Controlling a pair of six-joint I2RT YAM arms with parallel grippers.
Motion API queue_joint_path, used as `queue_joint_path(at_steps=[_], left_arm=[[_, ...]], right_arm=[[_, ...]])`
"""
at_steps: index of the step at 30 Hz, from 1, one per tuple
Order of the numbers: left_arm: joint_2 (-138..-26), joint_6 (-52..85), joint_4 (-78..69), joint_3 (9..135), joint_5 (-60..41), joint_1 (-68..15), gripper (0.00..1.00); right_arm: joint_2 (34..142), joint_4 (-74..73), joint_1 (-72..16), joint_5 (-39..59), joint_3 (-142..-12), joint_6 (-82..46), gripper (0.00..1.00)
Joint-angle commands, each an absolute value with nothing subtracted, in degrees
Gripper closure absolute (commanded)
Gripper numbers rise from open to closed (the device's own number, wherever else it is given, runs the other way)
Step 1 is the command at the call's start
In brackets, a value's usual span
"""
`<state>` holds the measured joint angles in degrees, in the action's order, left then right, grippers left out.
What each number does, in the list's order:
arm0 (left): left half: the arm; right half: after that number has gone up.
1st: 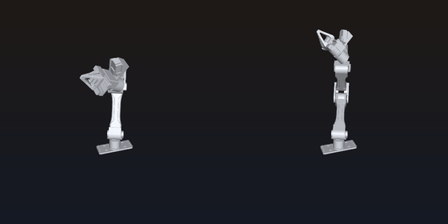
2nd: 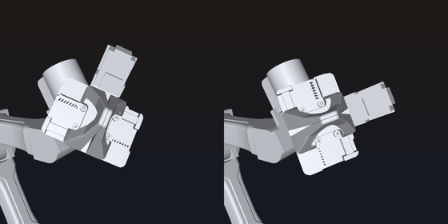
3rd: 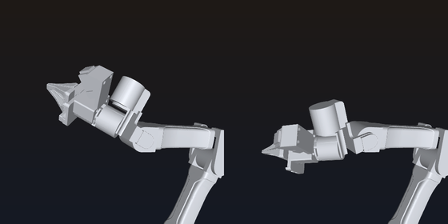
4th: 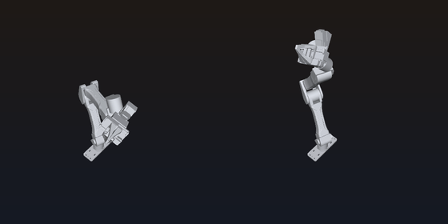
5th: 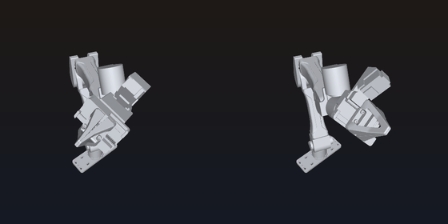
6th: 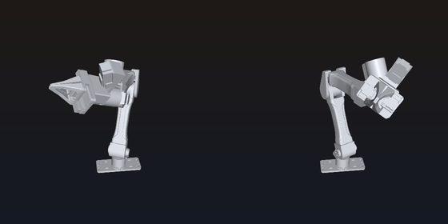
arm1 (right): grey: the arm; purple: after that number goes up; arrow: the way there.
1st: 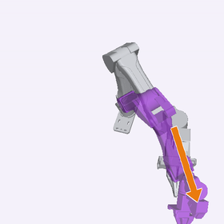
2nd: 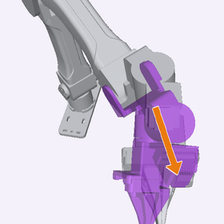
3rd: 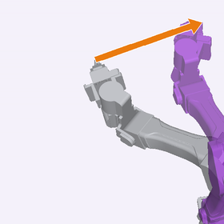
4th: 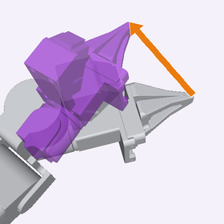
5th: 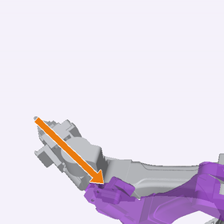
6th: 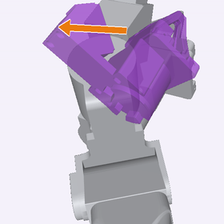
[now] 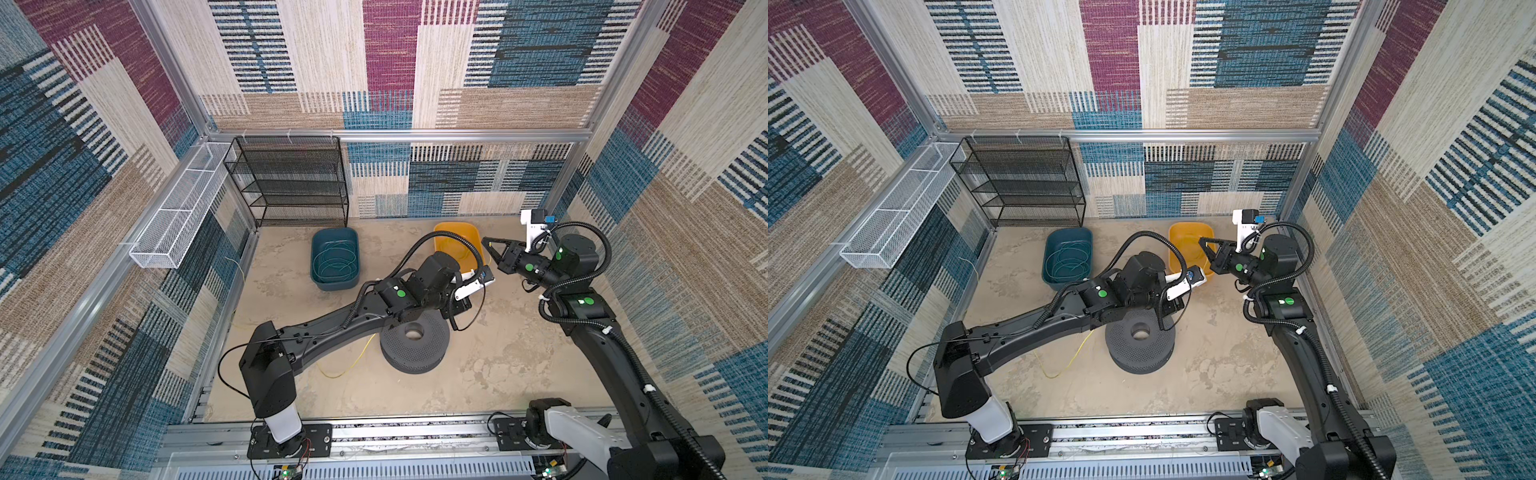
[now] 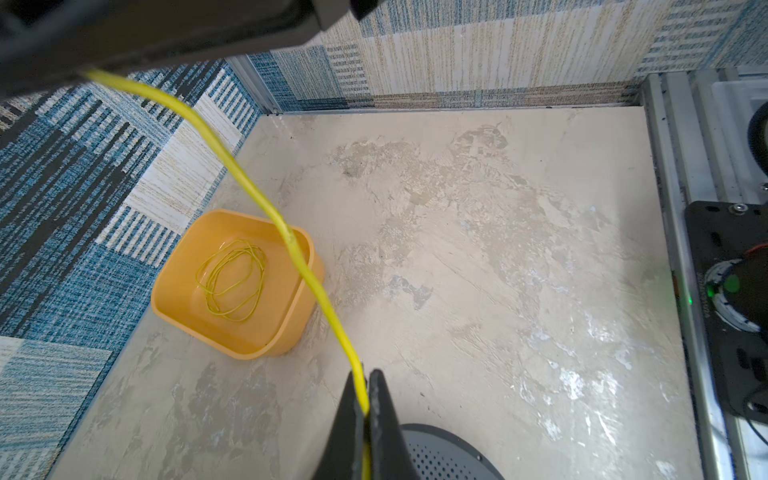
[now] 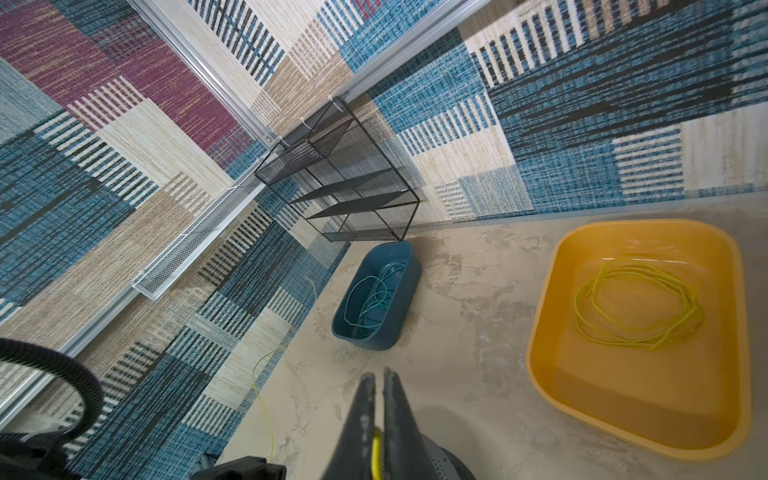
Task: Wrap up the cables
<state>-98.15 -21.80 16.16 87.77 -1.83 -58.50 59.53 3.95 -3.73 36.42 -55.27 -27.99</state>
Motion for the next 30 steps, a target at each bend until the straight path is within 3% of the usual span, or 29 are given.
queue_joint_path(at_steps=[1, 11, 17, 22, 25, 27, 30], left_arm=[[-98.0, -22.9, 16.3, 87.9, -1.0, -58.4, 1.00], [-97.0, -17.8, 10.9, 82.8, -1.2, -58.4, 1.00], [-95.9, -16.2, 9.3, 79.3, -0.9, -58.4, 1.00], [-94.1, -15.5, 8.0, 76.2, -0.4, -58.4, 1.00], [-92.9, -15.2, 7.3, 74.7, 0.7, -58.1, 1.00], [-92.2, -14.9, 7.4, 74.5, 1.1, -57.7, 1.00], [-91.2, -14.2, 7.5, 74.2, 1.1, -56.6, 1.00]], right_arm=[[58.3, 2.1, -3.7, 33.2, -54.7, -28.7, 1.00], [50.8, -20.5, -3.8, 24.2, -43.4, -46.2, 1.00], [48.7, -22.1, -3.7, 18.8, -43.4, -47.1, 1.00], [50.9, -21.7, -3.7, 21.8, -44.6, -47.6, 1.00], [52.7, -19.2, -3.7, 24.6, -46.6, -45.9, 0.59], [52.4, -17.5, -3.7, 24.6, -47.1, -44.2, 0.48], [51.4, -13.5, -3.7, 24.6, -47.7, -41.7, 0.40]])
